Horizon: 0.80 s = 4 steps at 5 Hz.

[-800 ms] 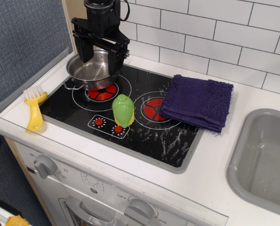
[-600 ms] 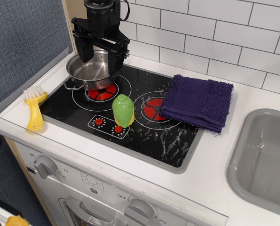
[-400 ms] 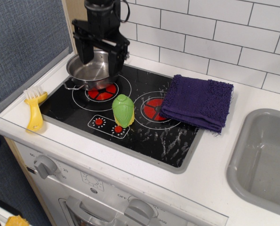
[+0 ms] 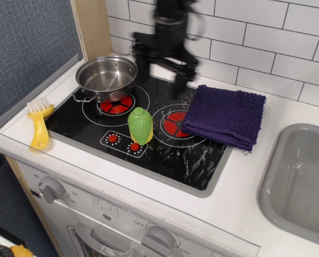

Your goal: Move the cloth from the back to front right of the stovetop

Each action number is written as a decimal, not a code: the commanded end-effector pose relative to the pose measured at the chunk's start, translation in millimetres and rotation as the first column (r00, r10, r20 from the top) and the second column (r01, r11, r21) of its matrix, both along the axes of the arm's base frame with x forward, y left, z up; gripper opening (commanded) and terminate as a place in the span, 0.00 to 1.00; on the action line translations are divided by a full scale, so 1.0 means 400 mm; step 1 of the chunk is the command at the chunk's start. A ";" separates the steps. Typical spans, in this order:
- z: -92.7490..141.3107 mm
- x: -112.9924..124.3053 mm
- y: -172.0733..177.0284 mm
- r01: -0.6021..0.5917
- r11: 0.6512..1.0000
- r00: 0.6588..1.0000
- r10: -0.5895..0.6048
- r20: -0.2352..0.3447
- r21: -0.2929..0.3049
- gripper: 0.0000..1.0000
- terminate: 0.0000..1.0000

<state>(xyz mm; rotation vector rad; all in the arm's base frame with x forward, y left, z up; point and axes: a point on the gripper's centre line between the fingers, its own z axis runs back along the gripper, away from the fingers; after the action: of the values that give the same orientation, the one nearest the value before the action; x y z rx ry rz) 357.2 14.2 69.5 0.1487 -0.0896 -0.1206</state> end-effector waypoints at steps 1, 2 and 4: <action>0.025 0.048 -0.158 0.033 0.998 0.998 -0.030 0.062 -0.059 1.00 0.00; -0.027 0.072 -0.158 -0.013 0.995 0.999 0.018 0.047 -0.101 1.00 0.00; -0.135 0.090 -0.164 -0.017 0.994 1.000 0.018 0.005 -0.108 1.00 0.00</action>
<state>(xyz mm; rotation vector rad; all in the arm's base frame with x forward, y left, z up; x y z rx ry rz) 390.5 -52.8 15.8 0.0427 -0.0840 -0.1020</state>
